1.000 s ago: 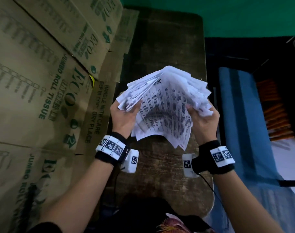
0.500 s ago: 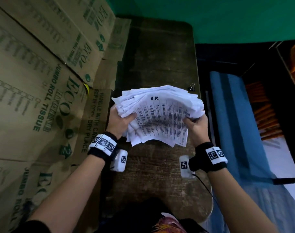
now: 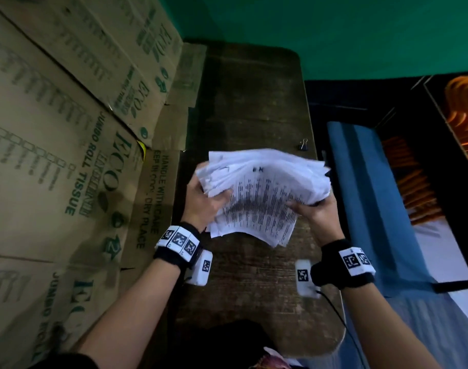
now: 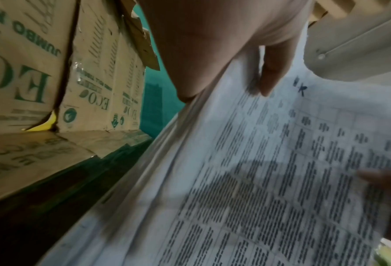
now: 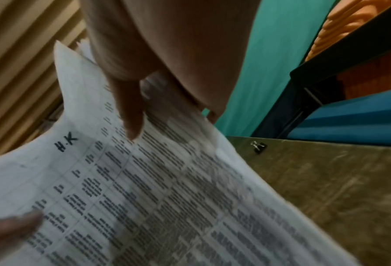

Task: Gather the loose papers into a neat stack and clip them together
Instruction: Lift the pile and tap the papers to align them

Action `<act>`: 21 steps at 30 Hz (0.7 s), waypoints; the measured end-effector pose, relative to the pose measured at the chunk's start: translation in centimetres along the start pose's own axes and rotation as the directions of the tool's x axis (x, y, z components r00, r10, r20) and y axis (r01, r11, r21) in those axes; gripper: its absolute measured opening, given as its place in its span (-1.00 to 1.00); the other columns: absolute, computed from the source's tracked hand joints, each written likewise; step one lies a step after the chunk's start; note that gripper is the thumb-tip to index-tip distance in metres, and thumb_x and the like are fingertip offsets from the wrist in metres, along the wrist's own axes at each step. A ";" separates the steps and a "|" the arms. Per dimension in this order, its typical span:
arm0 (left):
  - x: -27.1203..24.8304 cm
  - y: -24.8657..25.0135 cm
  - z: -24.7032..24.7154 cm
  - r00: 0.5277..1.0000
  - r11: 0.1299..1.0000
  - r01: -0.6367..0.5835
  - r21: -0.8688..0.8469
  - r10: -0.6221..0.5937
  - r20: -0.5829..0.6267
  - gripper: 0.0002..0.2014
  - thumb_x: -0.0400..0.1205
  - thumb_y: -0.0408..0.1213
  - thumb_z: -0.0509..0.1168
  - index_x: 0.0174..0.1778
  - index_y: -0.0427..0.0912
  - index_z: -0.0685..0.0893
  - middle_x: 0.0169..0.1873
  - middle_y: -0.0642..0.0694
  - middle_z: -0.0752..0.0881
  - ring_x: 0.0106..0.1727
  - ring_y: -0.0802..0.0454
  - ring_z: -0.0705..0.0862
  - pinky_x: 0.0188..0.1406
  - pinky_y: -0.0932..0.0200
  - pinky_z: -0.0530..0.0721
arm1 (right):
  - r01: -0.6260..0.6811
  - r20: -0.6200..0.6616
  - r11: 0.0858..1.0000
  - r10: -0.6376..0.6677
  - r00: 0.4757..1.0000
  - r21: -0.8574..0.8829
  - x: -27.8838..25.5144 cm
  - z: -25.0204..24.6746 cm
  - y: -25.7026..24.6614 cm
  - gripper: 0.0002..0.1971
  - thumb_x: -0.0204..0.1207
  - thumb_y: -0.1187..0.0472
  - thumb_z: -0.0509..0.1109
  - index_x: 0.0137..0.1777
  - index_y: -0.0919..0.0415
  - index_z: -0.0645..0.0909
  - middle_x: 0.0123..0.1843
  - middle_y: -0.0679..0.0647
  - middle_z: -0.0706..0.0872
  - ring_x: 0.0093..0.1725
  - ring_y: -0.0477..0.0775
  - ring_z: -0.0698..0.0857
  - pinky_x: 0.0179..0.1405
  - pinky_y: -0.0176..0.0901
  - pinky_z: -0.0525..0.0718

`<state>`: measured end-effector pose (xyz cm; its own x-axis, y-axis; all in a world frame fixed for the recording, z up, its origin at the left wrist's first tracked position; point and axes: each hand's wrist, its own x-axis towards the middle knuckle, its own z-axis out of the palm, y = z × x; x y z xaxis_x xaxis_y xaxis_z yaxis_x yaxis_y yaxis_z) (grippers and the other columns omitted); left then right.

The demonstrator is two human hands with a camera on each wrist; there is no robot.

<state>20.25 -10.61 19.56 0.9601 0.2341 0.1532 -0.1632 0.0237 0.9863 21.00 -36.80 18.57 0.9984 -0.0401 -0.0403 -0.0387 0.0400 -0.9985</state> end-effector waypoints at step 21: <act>-5.6 0.1 1.0 0.973 0.982 0.176 0.071 -0.163 -0.165 -0.57 0.31 -0.55 0.34 0.13 -0.43 0.58 -0.04 -0.14 0.74 0.01 0.11 0.75 -0.02 0.21 0.69 | 0.027 0.293 0.997 -0.007 0.956 -0.066 1.6 -2.2 1.5 -0.29 0.26 0.62 0.51 0.43 0.49 0.36 0.28 0.15 0.69 0.24 -0.04 0.70 0.07 -0.17 0.70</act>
<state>15.06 -12.85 18.89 0.9230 0.3841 -0.0215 0.0251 -0.0042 0.9997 22.45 -38.97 16.92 0.9670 0.2541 -0.0205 -0.0141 -0.0268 -0.9995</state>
